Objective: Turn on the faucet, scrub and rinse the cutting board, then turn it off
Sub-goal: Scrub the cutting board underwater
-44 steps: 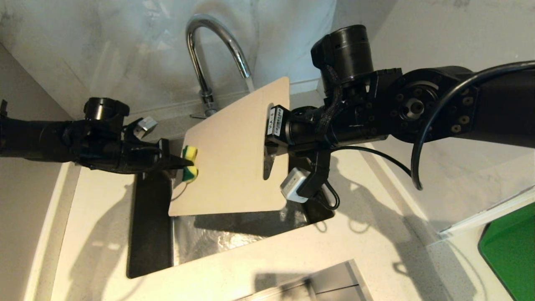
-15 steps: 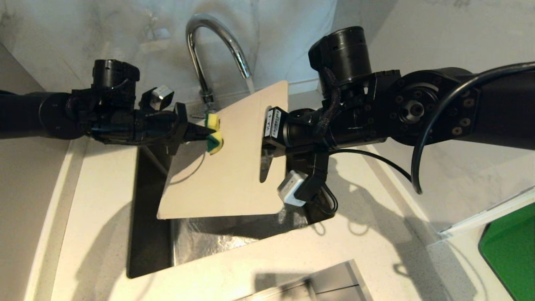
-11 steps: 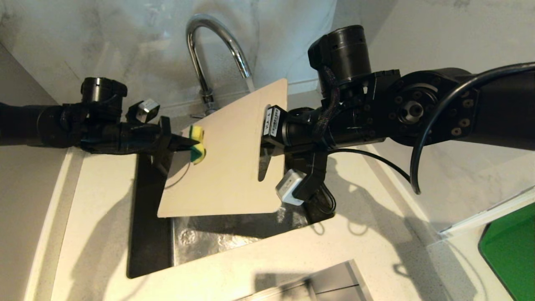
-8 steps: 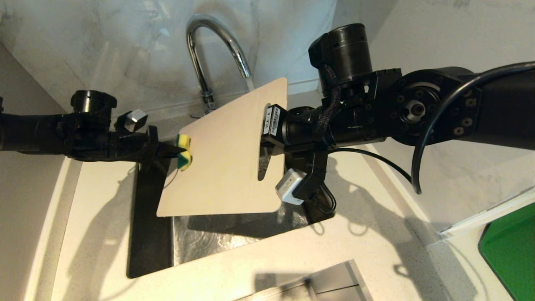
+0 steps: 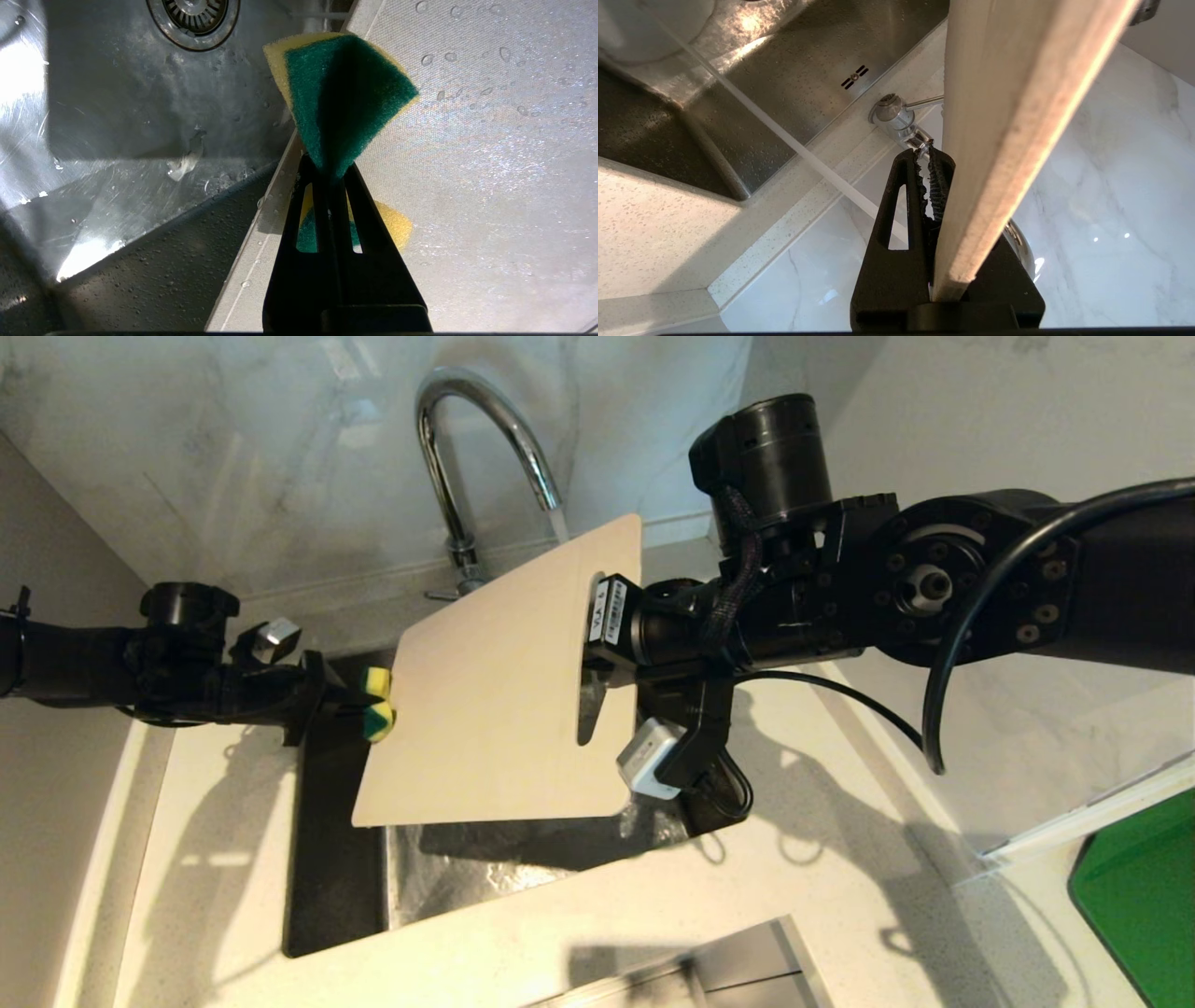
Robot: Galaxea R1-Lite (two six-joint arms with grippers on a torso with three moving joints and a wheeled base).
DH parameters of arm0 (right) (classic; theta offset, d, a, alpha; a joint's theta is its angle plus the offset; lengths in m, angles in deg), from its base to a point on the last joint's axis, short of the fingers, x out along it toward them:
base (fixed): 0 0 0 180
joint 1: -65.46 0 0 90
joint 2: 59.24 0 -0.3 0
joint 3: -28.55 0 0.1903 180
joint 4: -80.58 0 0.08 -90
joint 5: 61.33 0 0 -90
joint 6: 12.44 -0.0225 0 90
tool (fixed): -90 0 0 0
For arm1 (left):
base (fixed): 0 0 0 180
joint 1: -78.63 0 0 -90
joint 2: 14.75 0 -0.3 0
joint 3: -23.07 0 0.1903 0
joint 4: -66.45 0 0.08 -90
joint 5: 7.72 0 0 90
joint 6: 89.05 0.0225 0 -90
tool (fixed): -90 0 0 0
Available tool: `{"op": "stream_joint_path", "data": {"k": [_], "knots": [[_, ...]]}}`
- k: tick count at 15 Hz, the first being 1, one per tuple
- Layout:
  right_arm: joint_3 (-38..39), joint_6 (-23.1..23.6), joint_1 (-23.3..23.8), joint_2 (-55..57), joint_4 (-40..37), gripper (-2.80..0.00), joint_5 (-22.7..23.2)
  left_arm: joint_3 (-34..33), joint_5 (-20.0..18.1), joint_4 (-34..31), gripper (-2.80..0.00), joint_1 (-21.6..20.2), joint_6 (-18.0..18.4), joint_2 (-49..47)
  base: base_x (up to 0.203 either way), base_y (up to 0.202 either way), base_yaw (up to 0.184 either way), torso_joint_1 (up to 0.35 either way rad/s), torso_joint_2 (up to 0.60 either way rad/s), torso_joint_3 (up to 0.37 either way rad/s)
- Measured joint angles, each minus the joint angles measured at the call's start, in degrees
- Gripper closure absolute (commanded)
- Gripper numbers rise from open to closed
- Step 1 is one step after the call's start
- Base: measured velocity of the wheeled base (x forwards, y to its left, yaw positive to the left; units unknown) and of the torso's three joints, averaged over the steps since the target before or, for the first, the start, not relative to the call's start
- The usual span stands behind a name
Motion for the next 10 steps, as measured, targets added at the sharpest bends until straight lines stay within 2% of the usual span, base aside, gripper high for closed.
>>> {"op": "stream_joint_path", "data": {"k": [3,6,10], "knots": [[0.02,-0.01,0.02,-0.02,0.1,0.0,-0.09,-0.53,-0.07,-0.2,0.0,2.5,-1.42,2.55,0.0,0.0,0.0,0.0,0.0,0.0],[-0.09,-0.01,0.02,-0.02,0.19,0.0,0.06,-1.84,-0.1,-0.23,0.0,7.3,-5.08,8.89,0.0,0.0,0.0,0.0,0.0,0.0],[-0.13,-0.62,0.09,-0.11,0.24,0.0,0.0,-5.5,1.22,-0.06,0.0,20.62,-7.64,18.91,0.0,0.0,0.0,0.0,0.0,0.0]]}}
